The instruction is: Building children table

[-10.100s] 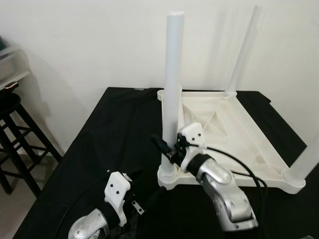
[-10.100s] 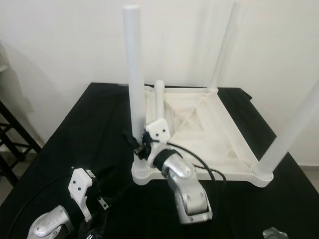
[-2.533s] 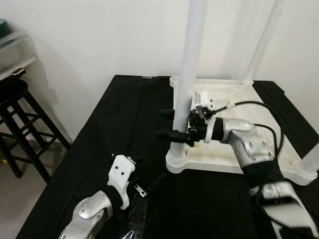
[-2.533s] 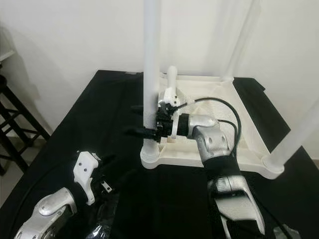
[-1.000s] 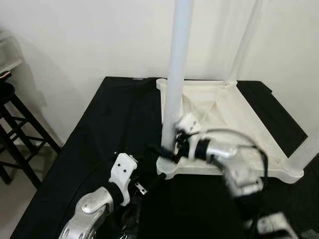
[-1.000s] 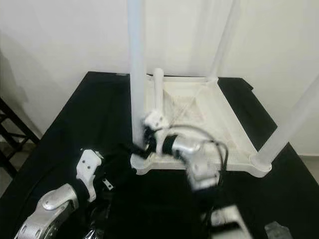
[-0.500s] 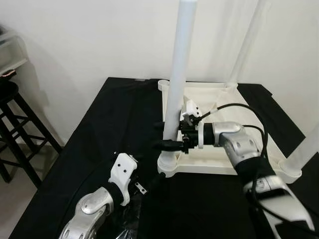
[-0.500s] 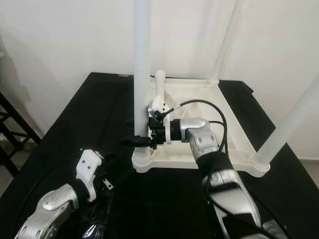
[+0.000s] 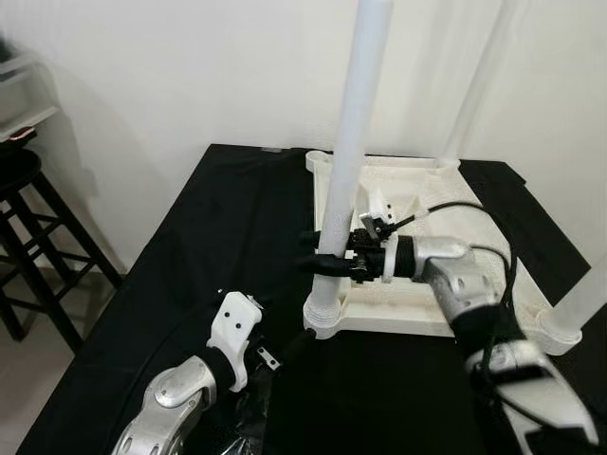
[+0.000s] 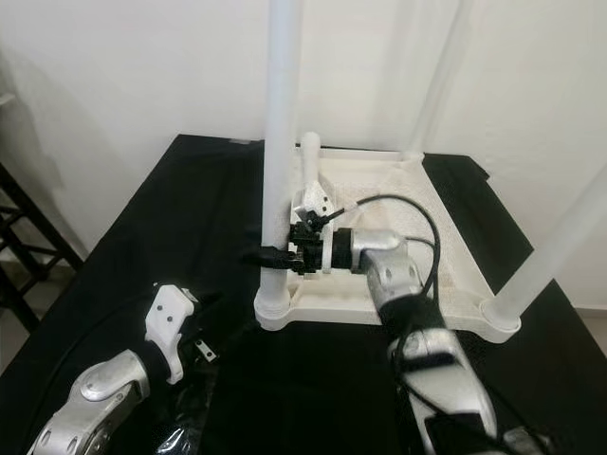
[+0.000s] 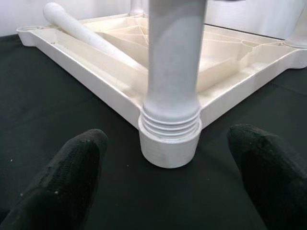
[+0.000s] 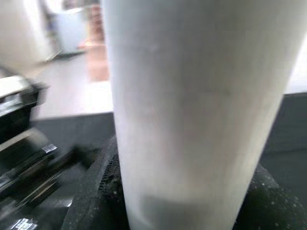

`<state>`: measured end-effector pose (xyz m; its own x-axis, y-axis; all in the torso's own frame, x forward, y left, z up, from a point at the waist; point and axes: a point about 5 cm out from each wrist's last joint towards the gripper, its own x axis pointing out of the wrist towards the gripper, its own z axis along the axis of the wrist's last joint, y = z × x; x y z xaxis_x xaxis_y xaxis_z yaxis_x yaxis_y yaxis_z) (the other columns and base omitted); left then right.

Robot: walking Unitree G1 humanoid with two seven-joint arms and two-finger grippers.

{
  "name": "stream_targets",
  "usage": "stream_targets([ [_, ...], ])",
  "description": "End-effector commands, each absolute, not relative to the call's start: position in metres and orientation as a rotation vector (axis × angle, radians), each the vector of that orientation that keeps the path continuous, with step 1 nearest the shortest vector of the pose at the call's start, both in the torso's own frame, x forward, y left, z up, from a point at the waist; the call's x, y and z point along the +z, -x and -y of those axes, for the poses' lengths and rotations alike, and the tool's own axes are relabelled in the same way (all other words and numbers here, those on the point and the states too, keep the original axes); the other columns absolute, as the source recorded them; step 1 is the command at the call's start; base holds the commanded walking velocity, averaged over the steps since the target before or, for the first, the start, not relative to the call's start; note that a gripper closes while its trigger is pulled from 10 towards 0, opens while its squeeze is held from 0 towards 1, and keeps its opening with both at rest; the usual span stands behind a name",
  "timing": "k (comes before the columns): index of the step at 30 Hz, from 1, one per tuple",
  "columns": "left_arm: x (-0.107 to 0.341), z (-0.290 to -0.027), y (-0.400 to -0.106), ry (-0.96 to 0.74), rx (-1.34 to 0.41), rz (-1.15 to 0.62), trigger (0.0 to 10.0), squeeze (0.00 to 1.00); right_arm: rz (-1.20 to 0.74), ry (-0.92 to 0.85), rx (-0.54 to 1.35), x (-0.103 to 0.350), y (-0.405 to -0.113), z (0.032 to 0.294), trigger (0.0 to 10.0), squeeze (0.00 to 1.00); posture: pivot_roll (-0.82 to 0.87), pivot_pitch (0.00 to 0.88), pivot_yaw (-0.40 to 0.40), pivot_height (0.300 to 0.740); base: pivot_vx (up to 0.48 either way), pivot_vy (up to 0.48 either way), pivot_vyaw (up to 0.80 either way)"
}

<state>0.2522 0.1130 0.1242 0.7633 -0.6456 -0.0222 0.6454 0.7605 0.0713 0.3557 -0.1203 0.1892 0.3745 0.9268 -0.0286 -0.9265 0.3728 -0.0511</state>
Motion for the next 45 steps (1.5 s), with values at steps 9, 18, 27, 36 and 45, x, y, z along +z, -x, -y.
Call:
stream_targets([
  [9, 0.123, -0.118, -0.255, -0.081, -0.712, -0.012, 10.0, 0.00, -0.070, 0.134, 0.654, 0.140, -0.320, 0.070, 0.0, 0.00, -0.07, 0.027, -0.016, 0.740, 0.000, 0.000, 0.00],
  [18, 0.123, -0.120, -0.256, -0.084, -0.708, -0.012, 10.0, 0.00, -0.159, -0.040, 0.747, 0.137, -0.319, 0.062, 10.0, 0.08, -0.05, 0.032, -0.024, 0.740, 0.000, 0.000, 0.00],
  [27, 0.123, -0.117, -0.256, -0.085, -0.717, -0.014, 10.0, 0.00, -0.048, 0.013, 0.929, 0.172, -0.329, 0.078, 10.0, 1.00, -0.05, 0.024, -0.025, 0.740, 0.000, 0.000, 0.00],
  [36, 0.121, -0.115, -0.255, -0.091, -0.722, -0.015, 10.0, 0.00, 0.005, 0.140, 1.232, 0.212, -0.358, 0.103, 10.0, 0.00, -0.03, 0.006, -0.040, 0.740, 0.000, 0.000, 0.00],
  [45, 0.119, -0.116, -0.253, -0.100, -0.723, -0.018, 10.0, 0.00, -0.022, 0.073, 1.415, 0.221, -0.363, 0.098, 0.0, 0.00, -0.01, 0.000, -0.046, 0.740, 0.000, 0.000, 0.00],
])
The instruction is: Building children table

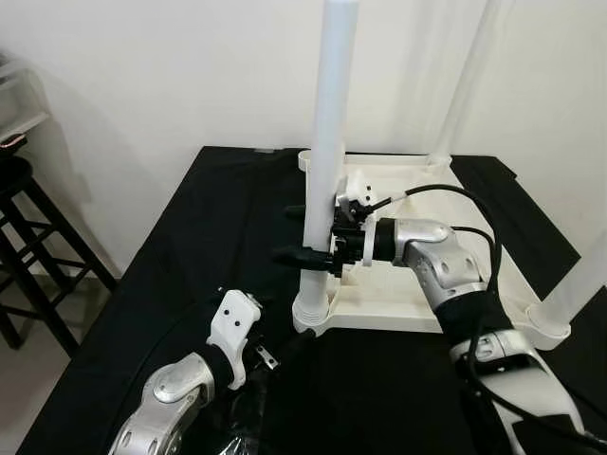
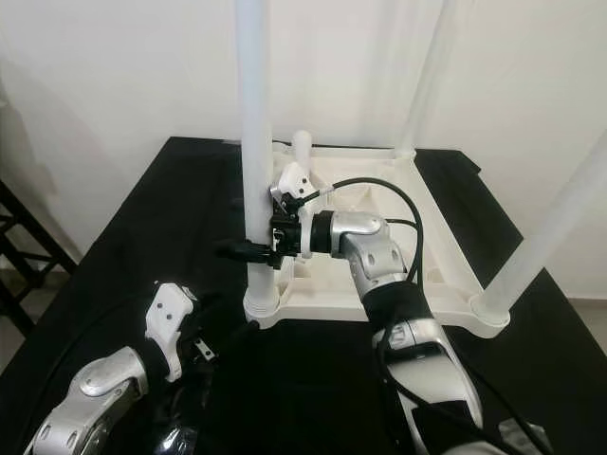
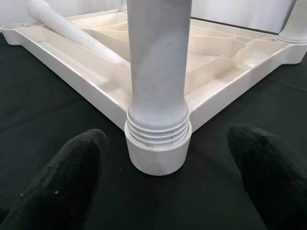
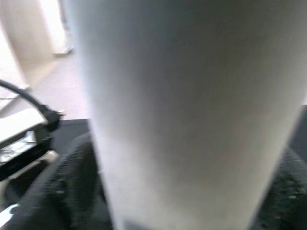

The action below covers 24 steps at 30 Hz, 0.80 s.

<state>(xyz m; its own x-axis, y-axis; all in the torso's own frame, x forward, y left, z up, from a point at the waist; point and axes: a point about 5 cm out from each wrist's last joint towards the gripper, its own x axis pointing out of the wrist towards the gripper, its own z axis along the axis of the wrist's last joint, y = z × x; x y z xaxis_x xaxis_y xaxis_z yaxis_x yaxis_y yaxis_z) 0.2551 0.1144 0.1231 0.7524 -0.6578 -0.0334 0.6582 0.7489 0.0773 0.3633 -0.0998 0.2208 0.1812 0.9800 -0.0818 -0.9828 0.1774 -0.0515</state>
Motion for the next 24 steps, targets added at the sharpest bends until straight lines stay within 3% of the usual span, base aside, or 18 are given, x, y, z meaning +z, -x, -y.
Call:
stream_targets([
  [1, 0.119, -0.116, -0.253, -0.101, -0.724, -0.018, 10.0, 0.00, -0.022, 0.059, 1.428, 0.221, -0.363, 0.097, 0.0, 0.00, -0.01, 0.000, -0.046, 0.740, 0.000, 0.000, 0.00],
  [9, 0.119, -0.117, -0.251, -0.104, -0.726, -0.018, 10.0, 0.00, -0.003, 0.034, 1.452, 0.214, -0.362, 0.100, 0.0, 0.00, -0.01, 0.001, -0.043, 0.740, 0.000, 0.000, 0.00],
  [16, 0.120, -0.117, -0.251, -0.110, -0.723, -0.013, 10.0, 0.00, 0.007, 0.031, 1.342, 0.201, -0.357, 0.116, 0.0, 0.00, -0.02, 0.015, -0.041, 0.740, 0.000, 0.000, 0.00],
  [19, 0.121, -0.118, -0.252, -0.113, -0.722, -0.012, 10.0, 0.00, -0.048, 0.055, 1.141, 0.182, -0.349, 0.113, 0.0, 0.00, -0.02, 0.020, -0.054, 0.740, 0.000, 0.000, 0.00],
  [21, 0.121, -0.118, -0.252, -0.126, -0.722, -0.012, 10.0, 0.00, -0.179, -0.016, 0.692, 0.147, -0.335, 0.098, 0.0, 0.00, -0.02, 0.020, -0.057, 0.740, 0.000, 0.000, 0.00],
  [23, 0.122, -0.121, -0.254, -0.131, -0.719, -0.011, 10.0, 0.00, -0.169, 0.263, 0.682, 0.131, -0.301, 0.065, 0.0, 0.00, -0.02, 0.032, -0.025, 0.740, 0.000, 0.000, 0.00],
  [24, 0.122, -0.121, -0.254, -0.131, -0.719, -0.011, 10.0, 0.00, -0.169, 0.263, 0.682, 0.131, -0.301, 0.065, 0.0, 0.00, -0.02, 0.032, -0.025, 0.740, 0.000, 0.000, 0.00],
])
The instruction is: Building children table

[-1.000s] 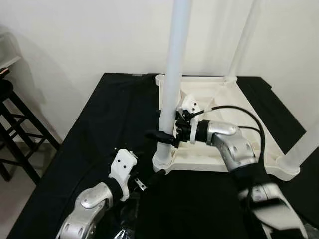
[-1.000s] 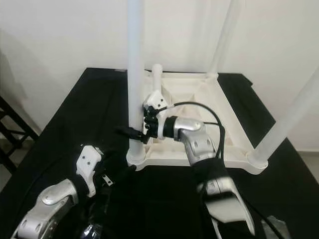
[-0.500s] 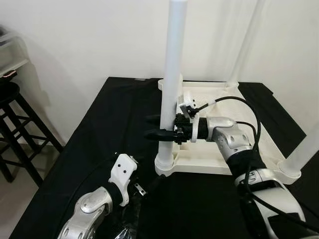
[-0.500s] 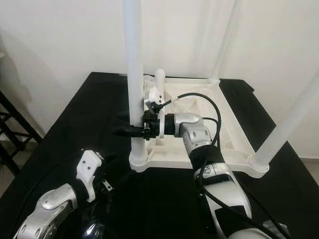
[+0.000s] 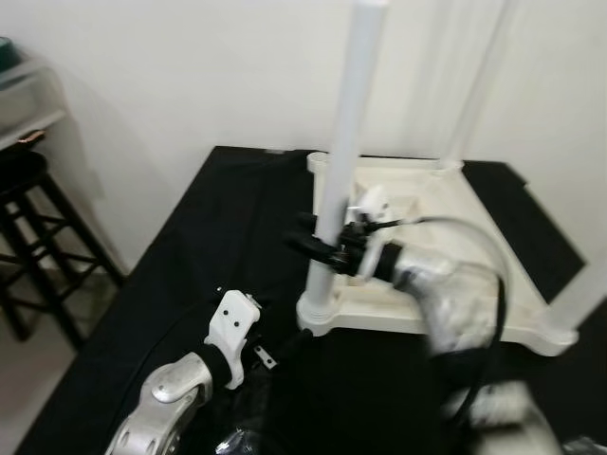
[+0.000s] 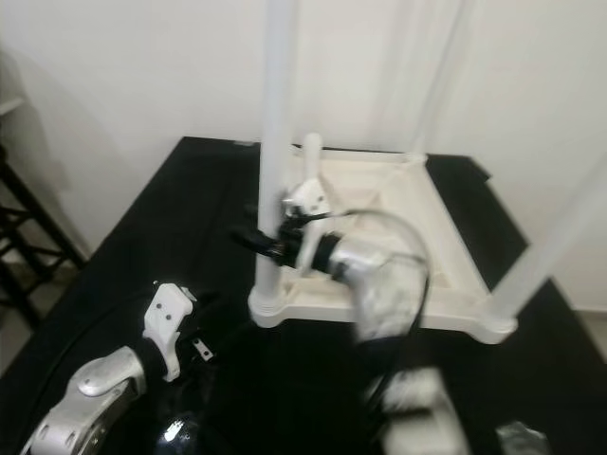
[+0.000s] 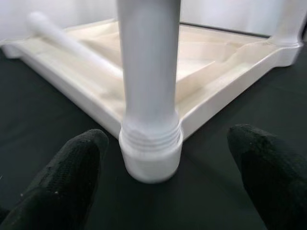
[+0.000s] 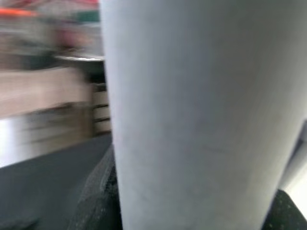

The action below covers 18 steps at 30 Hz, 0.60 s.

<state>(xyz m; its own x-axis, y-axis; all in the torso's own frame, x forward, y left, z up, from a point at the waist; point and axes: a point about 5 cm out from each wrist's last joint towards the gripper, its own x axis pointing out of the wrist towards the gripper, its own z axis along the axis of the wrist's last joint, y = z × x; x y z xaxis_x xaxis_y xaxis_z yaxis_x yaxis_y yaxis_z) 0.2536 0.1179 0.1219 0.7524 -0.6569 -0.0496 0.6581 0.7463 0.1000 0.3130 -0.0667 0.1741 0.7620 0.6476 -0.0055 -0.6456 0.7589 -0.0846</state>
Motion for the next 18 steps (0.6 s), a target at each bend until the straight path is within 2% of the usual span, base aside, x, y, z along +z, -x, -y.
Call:
stream_targets([
  [1, 0.121, -0.122, -0.254, -0.133, -0.717, -0.014, 10.0, 0.00, -0.134, 0.188, 0.689, 0.137, -0.302, 0.062, 0.0, 0.00, -0.05, 0.016, -0.009, 0.740, 0.000, 0.000, 0.00],
  [5, 0.121, -0.120, -0.258, -0.135, -0.726, -0.017, 10.0, 0.00, -0.192, 0.060, 0.662, 0.130, -0.316, 0.073, 0.0, 0.00, -0.03, 0.011, -0.027, 0.740, 0.000, 0.000, 0.00],
  [11, 0.121, -0.123, -0.260, -0.131, -0.702, -0.012, 10.0, 0.00, -0.183, 0.077, 0.667, 0.133, -0.311, 0.067, 0.0, 0.00, -0.04, 0.003, -0.020, 0.740, 0.000, 0.000, 0.00],
  [12, 0.121, -0.124, -0.260, -0.133, -0.703, -0.012, 10.0, 0.00, -0.189, 0.068, 0.657, 0.134, -0.310, 0.067, 6.3, 0.00, -0.04, 0.003, -0.020, 0.740, 0.000, 0.000, 0.00],
  [15, 0.121, -0.124, -0.260, -0.137, -0.713, -0.017, 10.0, 0.00, -0.191, 0.023, 0.600, 0.138, -0.306, 0.068, 6.3, 0.00, -0.04, 0.002, -0.013, 0.740, 0.000, 0.000, 0.00],
  [16, 0.121, -0.124, -0.260, -0.138, -0.716, -0.017, 10.0, 0.00, -0.179, 0.022, 0.613, 0.140, -0.305, 0.069, 10.0, 1.00, -0.04, 0.005, -0.012, 0.740, 0.000, 0.000, 0.00],
  [18, 0.121, -0.123, -0.260, -0.139, -0.718, -0.018, 10.0, 0.00, -0.163, 0.023, 0.621, 0.143, -0.305, 0.071, 10.0, 1.00, -0.04, 0.009, -0.009, 0.740, 0.000, 0.000, 0.00],
])
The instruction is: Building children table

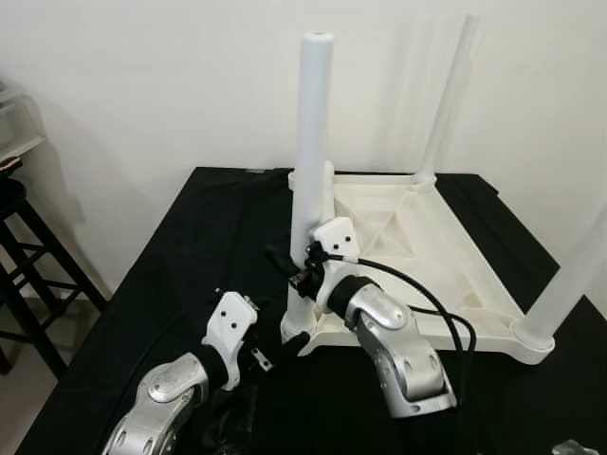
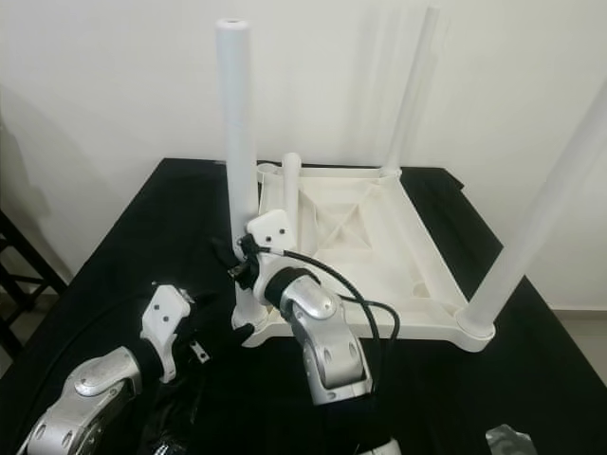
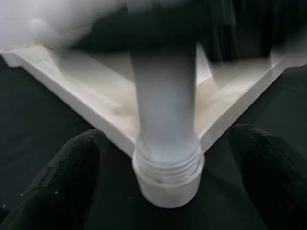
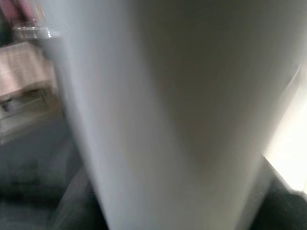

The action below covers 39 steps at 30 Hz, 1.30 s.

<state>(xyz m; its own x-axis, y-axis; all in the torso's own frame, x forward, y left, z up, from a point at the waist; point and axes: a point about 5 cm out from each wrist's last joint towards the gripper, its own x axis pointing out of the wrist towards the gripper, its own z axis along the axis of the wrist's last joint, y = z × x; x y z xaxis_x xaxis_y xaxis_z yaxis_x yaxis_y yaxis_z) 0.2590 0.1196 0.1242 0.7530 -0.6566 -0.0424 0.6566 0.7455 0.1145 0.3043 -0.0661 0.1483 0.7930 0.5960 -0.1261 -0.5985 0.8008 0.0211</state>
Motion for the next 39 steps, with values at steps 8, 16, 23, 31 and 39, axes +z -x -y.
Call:
stream_targets([
  [8, 0.123, -0.122, -0.259, -0.139, -0.716, -0.010, 10.0, 0.00, -0.077, -0.019, 0.644, 0.152, -0.304, 0.090, 10.0, 1.00, -0.04, 0.020, -0.021, 0.740, 0.000, 0.000, 0.00],
  [16, 0.124, -0.125, -0.258, -0.129, -0.710, -0.003, 10.0, 0.00, -0.106, -0.056, 0.655, 0.143, -0.276, 0.121, 10.0, 0.00, -0.04, 0.030, -0.015, 0.740, 0.000, 0.000, 0.00],
  [23, 0.127, -0.139, -0.255, -0.161, -0.652, 0.032, 10.0, 0.00, -0.132, -0.059, 0.720, 0.128, -0.245, 0.135, 10.0, 0.00, -0.04, 0.029, -0.007, 0.740, 0.000, 0.000, 0.00],
  [31, 0.133, -0.142, -0.238, -0.100, -0.755, 0.024, 10.0, 1.00, -0.176, -0.026, 0.910, 0.126, -0.214, 0.140, 10.0, 0.00, -0.04, 0.027, -0.005, 0.740, 0.000, 0.000, 0.00],
  [39, 0.139, -0.133, -0.236, -0.104, -0.849, 0.018, 10.0, 1.00, -0.185, 0.061, 0.930, 0.128, -0.213, 0.153, 10.0, 0.00, -0.05, 0.019, -0.001, 0.740, 0.000, 0.000, 0.00],
])
